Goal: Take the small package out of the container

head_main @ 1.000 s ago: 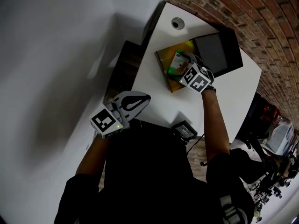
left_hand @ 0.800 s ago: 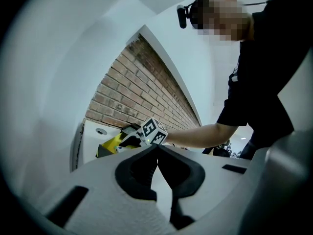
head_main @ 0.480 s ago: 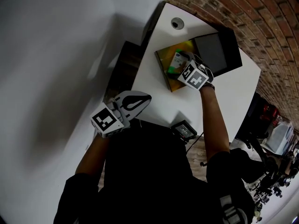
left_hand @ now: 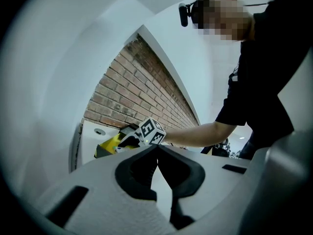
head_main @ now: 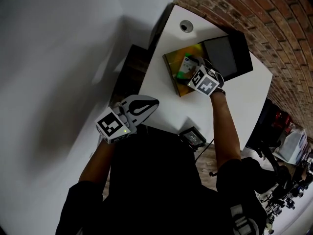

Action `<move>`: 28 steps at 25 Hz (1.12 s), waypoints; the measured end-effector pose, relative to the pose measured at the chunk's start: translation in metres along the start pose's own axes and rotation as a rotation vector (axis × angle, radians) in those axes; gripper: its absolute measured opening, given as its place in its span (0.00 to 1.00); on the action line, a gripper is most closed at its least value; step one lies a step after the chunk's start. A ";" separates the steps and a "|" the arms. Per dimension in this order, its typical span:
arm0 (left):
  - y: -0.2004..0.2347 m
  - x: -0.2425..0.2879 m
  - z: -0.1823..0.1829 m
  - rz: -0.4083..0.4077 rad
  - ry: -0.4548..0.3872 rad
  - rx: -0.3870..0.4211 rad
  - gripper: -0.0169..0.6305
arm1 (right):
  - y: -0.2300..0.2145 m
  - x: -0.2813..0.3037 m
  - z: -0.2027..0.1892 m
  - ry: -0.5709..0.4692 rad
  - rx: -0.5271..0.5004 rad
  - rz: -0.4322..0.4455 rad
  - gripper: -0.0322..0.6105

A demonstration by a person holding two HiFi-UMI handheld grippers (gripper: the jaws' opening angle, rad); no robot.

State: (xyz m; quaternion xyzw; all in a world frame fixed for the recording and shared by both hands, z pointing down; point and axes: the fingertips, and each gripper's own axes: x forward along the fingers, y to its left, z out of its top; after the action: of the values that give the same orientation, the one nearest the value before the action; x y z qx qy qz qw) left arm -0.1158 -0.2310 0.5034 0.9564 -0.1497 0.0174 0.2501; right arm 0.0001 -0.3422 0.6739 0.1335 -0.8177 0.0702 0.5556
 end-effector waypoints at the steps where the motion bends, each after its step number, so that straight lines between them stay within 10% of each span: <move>1: 0.001 -0.001 -0.002 -0.002 -0.004 0.014 0.05 | 0.000 0.000 -0.001 0.001 -0.006 -0.003 0.76; 28: -0.019 0.012 0.024 -0.022 -0.029 0.117 0.05 | 0.011 -0.137 0.064 -0.347 -0.067 -0.257 0.76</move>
State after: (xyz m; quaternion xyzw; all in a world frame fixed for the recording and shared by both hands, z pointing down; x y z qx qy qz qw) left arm -0.0996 -0.2302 0.4746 0.9711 -0.1412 0.0096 0.1919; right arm -0.0123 -0.3294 0.5236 0.2283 -0.8790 -0.0524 0.4152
